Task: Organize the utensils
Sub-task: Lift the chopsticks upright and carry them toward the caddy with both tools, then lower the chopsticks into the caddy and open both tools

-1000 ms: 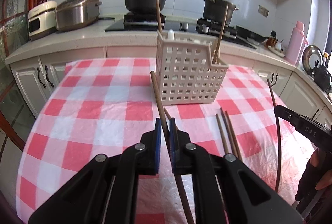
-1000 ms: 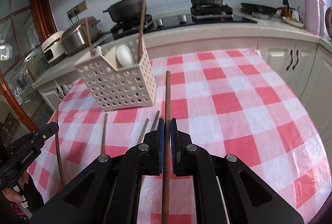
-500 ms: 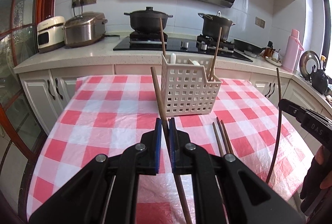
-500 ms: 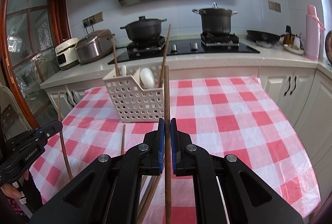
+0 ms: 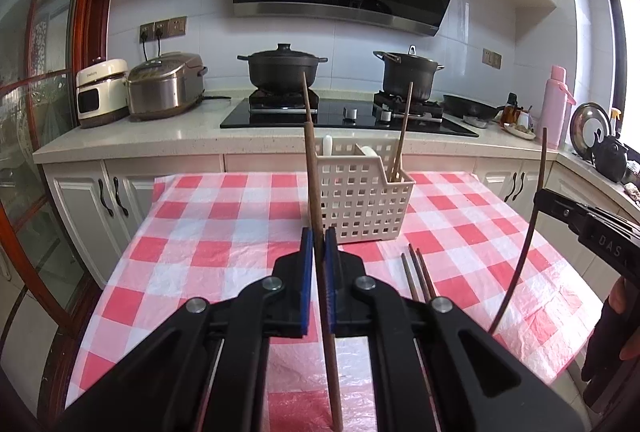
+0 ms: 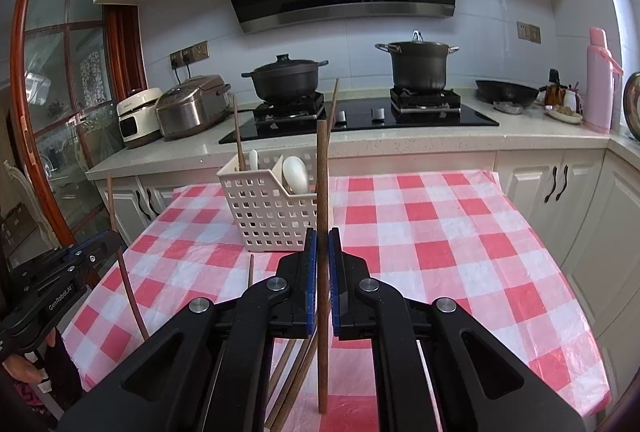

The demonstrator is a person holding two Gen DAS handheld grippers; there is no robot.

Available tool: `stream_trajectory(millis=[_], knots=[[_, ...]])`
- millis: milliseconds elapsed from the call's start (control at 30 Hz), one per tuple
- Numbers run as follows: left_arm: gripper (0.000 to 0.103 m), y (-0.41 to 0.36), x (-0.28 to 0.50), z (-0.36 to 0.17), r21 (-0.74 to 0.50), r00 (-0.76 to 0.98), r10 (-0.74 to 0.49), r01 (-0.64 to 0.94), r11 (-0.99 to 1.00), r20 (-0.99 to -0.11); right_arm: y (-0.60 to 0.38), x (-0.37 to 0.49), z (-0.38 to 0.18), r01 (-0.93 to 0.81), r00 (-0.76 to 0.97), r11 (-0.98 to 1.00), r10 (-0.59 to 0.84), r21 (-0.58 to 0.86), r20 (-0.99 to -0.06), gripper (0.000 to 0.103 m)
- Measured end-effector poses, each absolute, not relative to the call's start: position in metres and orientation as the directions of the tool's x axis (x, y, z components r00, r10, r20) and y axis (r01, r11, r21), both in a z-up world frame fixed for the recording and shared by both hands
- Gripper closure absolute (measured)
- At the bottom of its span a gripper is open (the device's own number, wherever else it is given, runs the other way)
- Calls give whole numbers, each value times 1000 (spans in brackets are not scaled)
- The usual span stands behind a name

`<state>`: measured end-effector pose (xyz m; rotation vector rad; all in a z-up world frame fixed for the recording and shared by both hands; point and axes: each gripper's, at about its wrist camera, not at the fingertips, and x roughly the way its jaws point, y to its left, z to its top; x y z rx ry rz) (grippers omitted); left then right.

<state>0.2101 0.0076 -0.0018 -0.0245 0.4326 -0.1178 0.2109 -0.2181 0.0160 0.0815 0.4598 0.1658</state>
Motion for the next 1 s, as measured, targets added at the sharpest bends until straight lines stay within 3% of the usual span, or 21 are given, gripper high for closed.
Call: stream_trajectory(millis=[1000], knots=[[97, 9, 242, 29, -29, 915, -141, 140, 990, -378, -207, 243, 47, -188, 896, 978, 210, 94, -390, 97]])
